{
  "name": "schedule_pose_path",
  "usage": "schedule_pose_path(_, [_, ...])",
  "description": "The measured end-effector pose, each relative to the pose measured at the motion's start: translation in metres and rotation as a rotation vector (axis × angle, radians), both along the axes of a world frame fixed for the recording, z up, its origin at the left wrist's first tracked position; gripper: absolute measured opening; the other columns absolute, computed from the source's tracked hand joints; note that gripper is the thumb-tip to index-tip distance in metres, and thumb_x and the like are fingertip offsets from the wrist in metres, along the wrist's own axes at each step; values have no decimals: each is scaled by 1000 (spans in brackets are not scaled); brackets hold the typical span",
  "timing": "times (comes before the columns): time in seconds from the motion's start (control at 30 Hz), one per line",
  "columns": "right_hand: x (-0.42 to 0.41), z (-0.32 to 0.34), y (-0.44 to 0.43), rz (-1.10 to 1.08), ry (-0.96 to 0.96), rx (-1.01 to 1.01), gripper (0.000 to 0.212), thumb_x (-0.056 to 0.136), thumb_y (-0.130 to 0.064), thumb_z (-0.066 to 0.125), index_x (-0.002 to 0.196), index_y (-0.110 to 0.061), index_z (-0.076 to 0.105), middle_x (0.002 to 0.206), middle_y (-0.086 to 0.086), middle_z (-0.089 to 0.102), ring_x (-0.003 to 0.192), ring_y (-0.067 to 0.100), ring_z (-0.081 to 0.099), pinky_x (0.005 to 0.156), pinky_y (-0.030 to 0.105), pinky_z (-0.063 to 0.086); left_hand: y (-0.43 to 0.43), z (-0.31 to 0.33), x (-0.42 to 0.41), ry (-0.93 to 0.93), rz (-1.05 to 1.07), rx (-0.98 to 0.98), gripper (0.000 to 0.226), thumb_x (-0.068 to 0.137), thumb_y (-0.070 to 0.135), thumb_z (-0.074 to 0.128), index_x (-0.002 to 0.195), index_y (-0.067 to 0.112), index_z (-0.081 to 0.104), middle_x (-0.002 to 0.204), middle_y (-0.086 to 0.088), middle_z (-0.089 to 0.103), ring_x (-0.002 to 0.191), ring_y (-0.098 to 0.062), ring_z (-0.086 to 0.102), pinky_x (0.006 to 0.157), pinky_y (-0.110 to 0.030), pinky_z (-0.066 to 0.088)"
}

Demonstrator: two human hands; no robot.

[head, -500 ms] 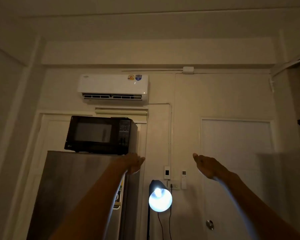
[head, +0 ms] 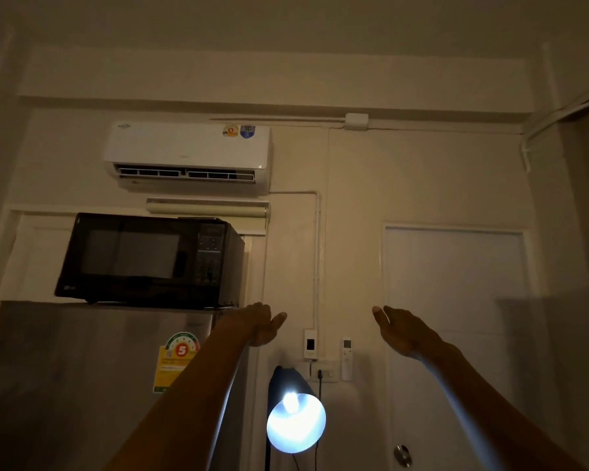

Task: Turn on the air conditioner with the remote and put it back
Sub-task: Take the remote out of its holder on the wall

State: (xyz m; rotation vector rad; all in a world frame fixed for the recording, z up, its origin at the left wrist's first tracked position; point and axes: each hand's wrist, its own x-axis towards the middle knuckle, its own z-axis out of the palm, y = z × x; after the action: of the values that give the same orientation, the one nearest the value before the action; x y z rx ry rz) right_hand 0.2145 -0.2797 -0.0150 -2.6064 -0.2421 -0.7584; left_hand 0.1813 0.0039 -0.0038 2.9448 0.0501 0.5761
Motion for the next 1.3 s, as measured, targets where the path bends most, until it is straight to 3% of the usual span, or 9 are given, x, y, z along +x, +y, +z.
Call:
schedule_pose_path(0.17, [49,-10,-5,-63,58,-49,66,94,-55,15,140,-13,36,147,16,41,136,33,35,113,46,26,-9,-6,53,-32,17,95,71,93,58,16,139,9,39,146,-13,43,133,-27,43,114,-45,29])
schedule_pose_path(0.33, [94,-14,-19,-72,72,-18,67,94,-57,14,143,-14,30,150,17,34,140,34,29,116,47,22,-27,-10,100,16,6,117,72,94,57,14,148,10,22,157,-12,23,144,-27,24,119,-43,20])
schedule_pose_path(0.73, [249,-35,-76,-30,112,-4,69,93,-58,15,142,-12,32,149,17,37,137,34,33,115,48,25,-110,-22,249,105,-14,44,73,96,54,18,149,5,12,159,-15,15,146,-29,19,121,-43,18])
schedule_pose_path(1.0, [369,-39,-107,30,104,-4,65,94,-56,19,139,-12,37,143,19,43,131,35,41,111,49,32,-156,-37,365,115,35,9,73,94,54,25,147,5,20,156,-15,25,142,-30,28,118,-43,26])
schedule_pose_path(1.13, [423,-60,-113,75,134,-30,82,86,-67,4,135,-13,39,139,17,48,125,32,48,108,45,38,-163,-62,415,76,57,16,68,92,53,35,143,8,31,150,-14,37,136,-30,38,114,-44,32])
schedule_pose_path(1.23, [461,-70,-114,66,167,-42,63,95,-54,17,140,-13,33,144,16,42,129,32,45,112,46,33,-166,-79,452,55,52,46,66,90,51,41,142,10,33,147,-13,40,133,-30,41,112,-44,36])
schedule_pose_path(1.3, [485,-75,-111,63,180,-69,61,96,-52,18,143,-14,29,148,14,38,133,31,41,113,45,28,-166,-89,478,47,53,44,64,89,51,44,139,12,38,143,-13,46,129,-29,46,108,-44,40])
